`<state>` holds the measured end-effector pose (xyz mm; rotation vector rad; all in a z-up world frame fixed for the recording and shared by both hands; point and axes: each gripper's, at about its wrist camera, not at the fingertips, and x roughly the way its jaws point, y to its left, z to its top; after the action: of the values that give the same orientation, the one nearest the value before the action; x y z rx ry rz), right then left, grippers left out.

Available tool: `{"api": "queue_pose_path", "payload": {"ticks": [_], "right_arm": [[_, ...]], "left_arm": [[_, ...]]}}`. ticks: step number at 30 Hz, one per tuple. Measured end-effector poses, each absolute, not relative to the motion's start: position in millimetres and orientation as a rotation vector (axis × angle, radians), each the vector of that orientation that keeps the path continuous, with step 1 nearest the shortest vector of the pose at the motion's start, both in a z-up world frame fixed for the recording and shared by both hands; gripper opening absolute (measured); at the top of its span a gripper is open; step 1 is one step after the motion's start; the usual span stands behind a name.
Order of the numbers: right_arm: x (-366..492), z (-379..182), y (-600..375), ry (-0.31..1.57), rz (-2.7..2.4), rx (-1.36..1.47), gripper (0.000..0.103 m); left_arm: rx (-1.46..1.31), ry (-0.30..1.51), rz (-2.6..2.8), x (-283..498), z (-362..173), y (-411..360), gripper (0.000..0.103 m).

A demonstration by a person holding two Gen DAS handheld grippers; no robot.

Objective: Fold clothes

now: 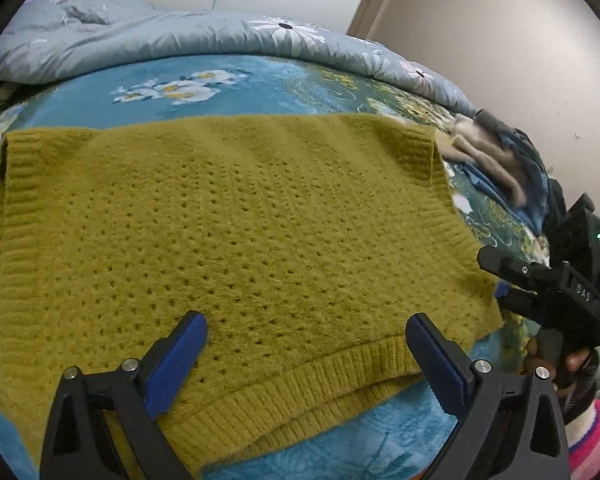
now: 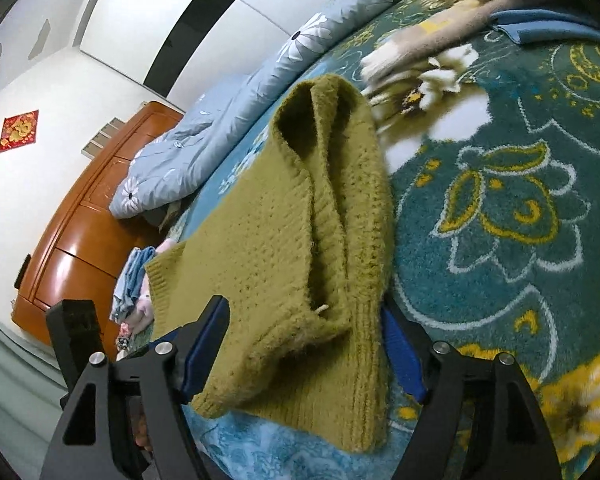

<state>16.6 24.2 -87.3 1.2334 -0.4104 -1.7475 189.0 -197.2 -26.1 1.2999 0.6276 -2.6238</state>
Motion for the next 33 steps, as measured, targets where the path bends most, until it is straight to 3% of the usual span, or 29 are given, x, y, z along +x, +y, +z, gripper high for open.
{"api": "queue_pose_path", "payload": {"ticks": [11,14,15,18,20,24,33], "right_arm": [[16,-87,23,-0.455,-1.770,1.259,0.077],[15,-85,23,-0.449,-1.776,1.278,0.055],[14,-86,23,-0.461,-1.768,1.285,0.042],[14,-83,22,-0.458,-1.773,1.296,0.024],[16,-77,18,-0.434,-1.790,1.291,0.023],[22,-50,9,-0.370,-1.821,1.243,0.021],[46,16,-39,-0.109,-1.889,1.156,0.020]], "left_arm": [[1.267,0.832,-2.615,201,-28,-213,0.101],[1.224,0.885,-2.622,202,-22,-215,0.100],[1.206,0.905,-2.638,203,-21,-215,0.097],[1.219,0.848,-2.642,201,-21,-209,0.085],[1.258,0.779,-2.624,198,-23,-205,0.076],[1.285,0.703,-2.630,197,-26,-200,0.075],[0.960,0.910,-2.658,267,4,-244,0.075]]}}
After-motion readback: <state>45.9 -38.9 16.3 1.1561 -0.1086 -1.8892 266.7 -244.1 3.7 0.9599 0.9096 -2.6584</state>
